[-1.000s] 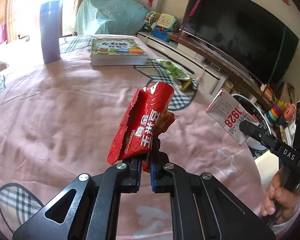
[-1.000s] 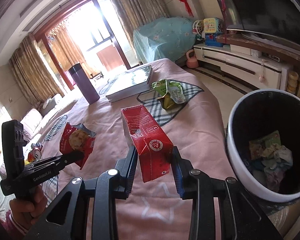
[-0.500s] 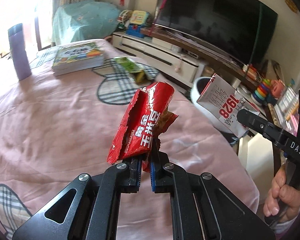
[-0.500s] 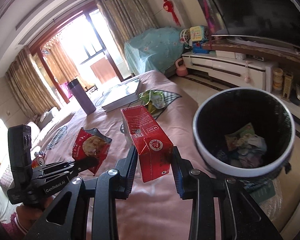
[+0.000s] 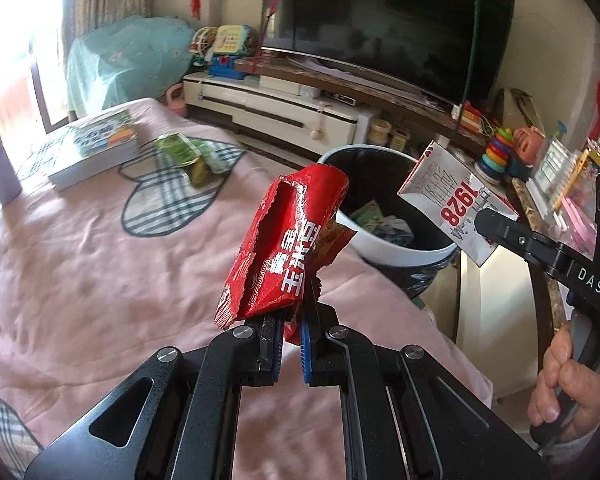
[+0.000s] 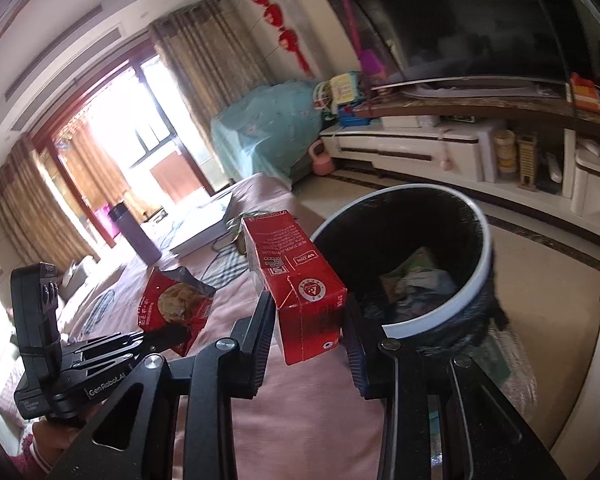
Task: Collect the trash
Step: 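Carry the snack bag and box over the trash bin and open both tools to drop them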
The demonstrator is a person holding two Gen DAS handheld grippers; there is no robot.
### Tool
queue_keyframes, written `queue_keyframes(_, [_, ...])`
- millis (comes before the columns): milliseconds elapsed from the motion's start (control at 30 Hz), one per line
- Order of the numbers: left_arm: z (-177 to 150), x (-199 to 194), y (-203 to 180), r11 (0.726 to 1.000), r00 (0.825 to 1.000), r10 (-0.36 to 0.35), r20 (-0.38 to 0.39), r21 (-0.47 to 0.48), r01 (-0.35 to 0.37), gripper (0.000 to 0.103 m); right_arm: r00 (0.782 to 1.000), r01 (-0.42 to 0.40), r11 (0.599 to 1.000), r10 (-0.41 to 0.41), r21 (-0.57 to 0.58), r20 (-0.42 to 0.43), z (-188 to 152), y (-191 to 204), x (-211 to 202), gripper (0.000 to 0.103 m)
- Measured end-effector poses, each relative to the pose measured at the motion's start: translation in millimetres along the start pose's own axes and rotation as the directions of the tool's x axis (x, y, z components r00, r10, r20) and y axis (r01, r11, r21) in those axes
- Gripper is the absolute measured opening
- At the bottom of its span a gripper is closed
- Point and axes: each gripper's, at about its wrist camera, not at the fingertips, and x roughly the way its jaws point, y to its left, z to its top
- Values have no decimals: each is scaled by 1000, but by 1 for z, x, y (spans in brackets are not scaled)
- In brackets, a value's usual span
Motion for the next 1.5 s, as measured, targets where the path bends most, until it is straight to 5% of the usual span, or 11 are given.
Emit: queue_keyframes(1500, [63,56,-81,990,999,-37,-7,138,38,6,992,125,992,-126,35,29,33,-48,-4,34])
